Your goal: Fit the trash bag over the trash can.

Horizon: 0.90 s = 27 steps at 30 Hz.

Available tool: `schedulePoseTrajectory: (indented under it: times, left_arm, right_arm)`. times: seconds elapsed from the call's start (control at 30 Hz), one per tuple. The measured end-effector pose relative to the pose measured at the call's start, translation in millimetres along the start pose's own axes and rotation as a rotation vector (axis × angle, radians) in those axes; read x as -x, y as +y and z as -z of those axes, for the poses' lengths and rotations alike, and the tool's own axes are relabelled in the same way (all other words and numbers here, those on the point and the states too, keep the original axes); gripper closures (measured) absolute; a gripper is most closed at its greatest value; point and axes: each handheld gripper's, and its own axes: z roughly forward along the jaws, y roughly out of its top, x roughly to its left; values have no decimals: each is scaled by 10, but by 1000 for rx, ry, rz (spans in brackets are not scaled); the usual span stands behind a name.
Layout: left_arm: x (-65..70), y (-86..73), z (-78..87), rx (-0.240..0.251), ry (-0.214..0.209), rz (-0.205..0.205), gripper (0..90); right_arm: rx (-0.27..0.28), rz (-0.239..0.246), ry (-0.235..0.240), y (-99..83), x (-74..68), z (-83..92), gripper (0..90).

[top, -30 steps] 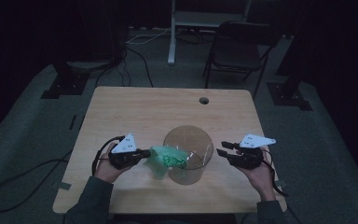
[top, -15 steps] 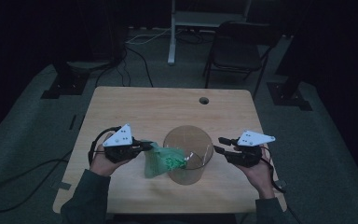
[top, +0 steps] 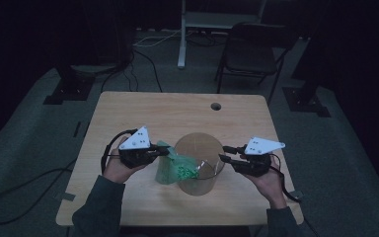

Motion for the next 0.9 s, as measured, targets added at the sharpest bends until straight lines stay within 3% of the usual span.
schedulePoseTrajectory:
  times: [0.2,0.33,0.9]
  left_arm:
    - [9,29,-38,9,0,10,899]
    - [13,44,-50,12,0,14,899]
    - [62,124,-126,14,-17,20,898]
  right_arm:
    - [1,20,38,36,-72,-78,720]
    - [15,27,81,58,-132,-133,724]
    - [13,80,170,237,-350,-410,728]
